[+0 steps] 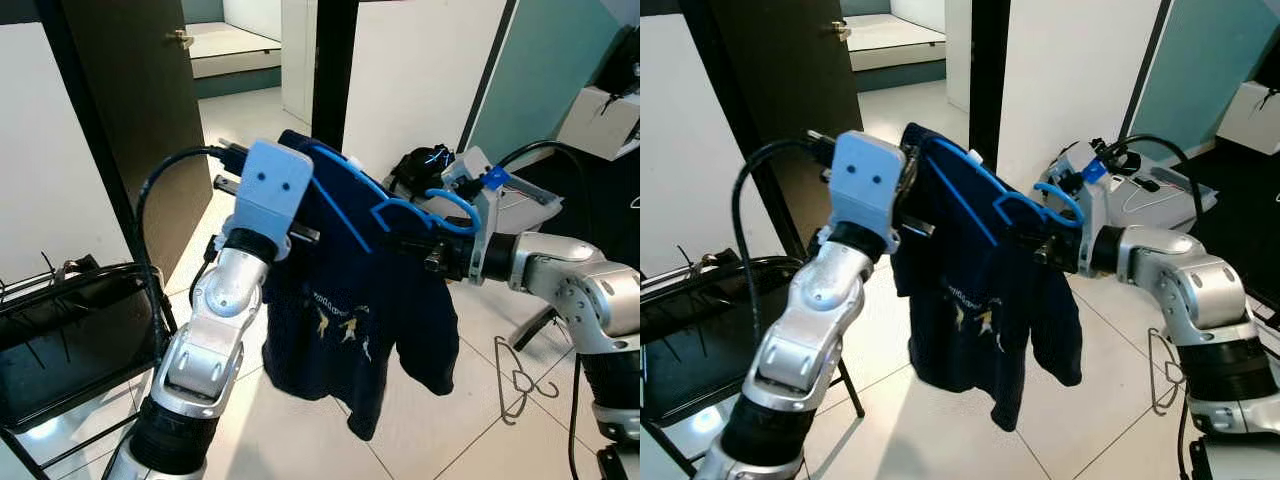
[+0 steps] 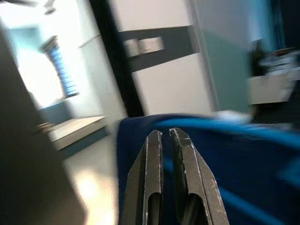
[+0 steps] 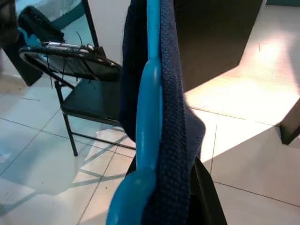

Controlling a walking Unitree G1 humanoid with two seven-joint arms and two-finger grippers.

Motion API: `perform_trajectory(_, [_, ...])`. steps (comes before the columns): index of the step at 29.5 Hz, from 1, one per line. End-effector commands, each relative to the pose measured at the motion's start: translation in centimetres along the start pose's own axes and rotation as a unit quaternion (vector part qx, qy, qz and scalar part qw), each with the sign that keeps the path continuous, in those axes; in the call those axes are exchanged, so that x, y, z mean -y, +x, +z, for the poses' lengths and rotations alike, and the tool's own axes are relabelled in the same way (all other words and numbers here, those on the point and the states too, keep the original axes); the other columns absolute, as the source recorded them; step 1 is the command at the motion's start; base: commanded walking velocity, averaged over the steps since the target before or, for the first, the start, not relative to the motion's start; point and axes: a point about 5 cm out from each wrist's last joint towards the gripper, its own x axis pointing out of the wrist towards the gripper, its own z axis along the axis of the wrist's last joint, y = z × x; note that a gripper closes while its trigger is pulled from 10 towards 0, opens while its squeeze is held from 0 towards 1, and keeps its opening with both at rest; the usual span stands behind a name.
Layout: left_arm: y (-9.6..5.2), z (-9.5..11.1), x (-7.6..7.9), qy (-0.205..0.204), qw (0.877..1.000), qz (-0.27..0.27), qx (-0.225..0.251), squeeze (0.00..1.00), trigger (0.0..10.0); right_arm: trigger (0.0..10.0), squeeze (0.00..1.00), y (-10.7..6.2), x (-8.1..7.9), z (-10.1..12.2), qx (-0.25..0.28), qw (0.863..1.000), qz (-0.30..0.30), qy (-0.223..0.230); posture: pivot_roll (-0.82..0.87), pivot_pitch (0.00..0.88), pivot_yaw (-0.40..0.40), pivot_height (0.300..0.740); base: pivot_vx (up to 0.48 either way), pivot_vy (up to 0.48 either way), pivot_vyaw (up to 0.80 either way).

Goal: Hang hanger

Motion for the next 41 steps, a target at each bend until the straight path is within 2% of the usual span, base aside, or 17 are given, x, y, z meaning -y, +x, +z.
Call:
perform_trajectory(1, [0.1, 1.2, 2.2, -0.037, 0.997, -0.058, 0.029, 0.92, 0.1, 0.0, 0.0, 0.7, -0.1, 0.7, 0.015, 1.0, -0.005, -0.003, -0.03, 0.0, -0.027, 0.74, 0.0, 0.0, 0.0])
perform_trajectory(3, [0.1, 1.2, 2.2, -0.037, 0.997, -0.058, 0.029, 0.92, 0.1, 0.0, 0.0, 0.7, -0.1, 0.7, 0.015, 1.0, -0.005, -0.003, -0.03, 0.0, -0.027, 0.74, 0.0, 0.0, 0.0])
perform_trajectory(4, [0.0, 1.4, 3.1, -0.051, 0.995, -0.076, 0.03, 0.83, 0.4, 0.0, 0.0, 1.1, -0.1, 0.7, 0.02, 1.0, -0.009, 0.002, -0.02, 0.0, -0.028, 0.74, 0.0, 0.0, 0.0])
perform_trajectory(5, [0.0, 1.4, 3.1, -0.051, 0.995, -0.076, 0.03, 0.83, 0.4, 0.0, 0.0, 1.1, -0.1, 0.7, 0.02, 1.0, -0.009, 0.002, -0.02, 0.0, -0.028, 0.74, 0.0, 0.0, 0.0])
perform_trajectory(6, [0.0, 1.3, 3.4, -0.048, 0.995, -0.079, 0.026, 0.6, 2.4, 0.0, 0.0, 1.3, -0.2, 0.7, 0.023, 1.0, -0.009, 0.003, -0.02, 0.0, -0.028, 0.74, 0.0, 0.0, 0.0])
perform_trajectory(7, [-0.1, 1.1, 3.5, -0.043, 0.996, -0.08, 0.019, 0.21, 5.0, 0.0, 0.0, 1.4, -0.3, 0.8, 0.027, 1.0, -0.007, 0.004, -0.02, 0.0, -0.027, 0.74, 0.0, 0.0, 0.0])
perform_trajectory(8, [-0.1, 1.1, 3.5, -0.043, 0.996, -0.08, 0.019, 0.21, 5.0, 0.0, 0.0, 1.4, -0.3, 0.8, 0.027, 1.0, -0.007, 0.004, -0.02, 0.0, -0.027, 0.74, 0.0, 0.0, 0.0])
perform_trajectory(9, [-0.1, 0.7, 3.4, -0.029, 0.997, -0.07, 0.007, 0.0, 10.0, 0.0, 0.0, 1.5, -0.4, 0.9, 0.03, 1.0, -0.004, 0.004, -0.02, 0.0, -0.027, 0.74, 0.0, 0.0, 0.0])
perform_trajectory(13, [-0.1, -0.7, 1.6, 0.006, 0.999, -0.004, -0.031, 0.0, 10.0, 0.0, 0.0, 1.1, -0.7, 1.3, 0.037, 0.999, 0.014, -0.003, -0.03, 0.0, -0.027, 0.74, 0.0, 0.0, 0.0])
perform_trajectory(15, [-0.4, -1.8, -0.7, 0.03, 0.996, 0.063, -0.06, 0.0, 10.0, 0.0, 0.0, 0.5, -0.6, 1.5, 0.038, 0.999, 0.02, -0.01, -0.03, 0.0, -0.027, 0.74, 0.0, 0.0, 0.0])
perform_trajectory(22, [-0.9, -2.6, -2.6, 0.044, 0.989, 0.111, -0.085, 0.0, 10.0, 0.0, 0.0, 0.0, -0.2, 1.6, 0.038, 0.999, 0.011, -0.012, -0.03, 0.0, -0.025, 0.74, 0.0, 0.0, 0.0])
perform_trajectory(23, [-1.5, -3.5, -3.7, 0.048, 0.983, 0.136, -0.112, 0.0, 10.0, 0.0, 0.0, -0.2, -0.1, 1.7, 0.039, 0.999, 0.011, -0.014, -0.03, 0.0, -0.025, 0.74, 0.0, 0.0, 0.0])
perform_trajectory(26, [-2.0, -4.2, -4.3, 0.046, 0.979, 0.151, -0.131, 0.0, 10.0, 0.0, 0.0, -0.4, -0.1, 1.8, 0.041, 0.999, 0.015, -0.015, -0.03, 0.0, -0.026, 0.74, 0.0, 0.0, 0.0])
perform_trajectory(29, [-2.2, -4.7, -4.3, 0.038, 0.977, 0.156, -0.143, 0.0, 10.0, 0.0, 0.0, -0.4, -0.4, 1.9, 0.043, 0.999, 0.024, -0.017, -0.03, 0.0, -0.024, 0.74, 0.0, 0.0, 0.0])
perform_trajectory(38, [-1.3, -5.1, -1.8, -0.009, 0.982, 0.12, -0.146, 0.0, 10.0, 0.0, 0.0, -0.2, -1.5, 1.9, 0.046, 0.997, 0.054, -0.021, -0.04, 0.0, -0.019, 0.74, 0.0, 0.0, 0.0])
perform_trajectory(39, [-1.2, -4.9, -1.5, -0.021, 0.983, 0.114, -0.14, 1.0, 10.0, 0.0, 0.0, -0.2, -1.5, 1.9, 0.045, 0.997, 0.055, -0.021, -0.04, 0.0, -0.018, 0.74, 0.0, 0.0, 0.0])
perform_trajectory(41, [-1.1, -4.6, -1.2, -0.036, 0.985, 0.105, -0.132, 1.0, 10.0, 0.0, 0.0, -0.2, -1.5, 1.9, 0.044, 0.997, 0.055, -0.022, -0.04, 0.0, -0.018, 0.74, 0.0, 0.0, 0.0])
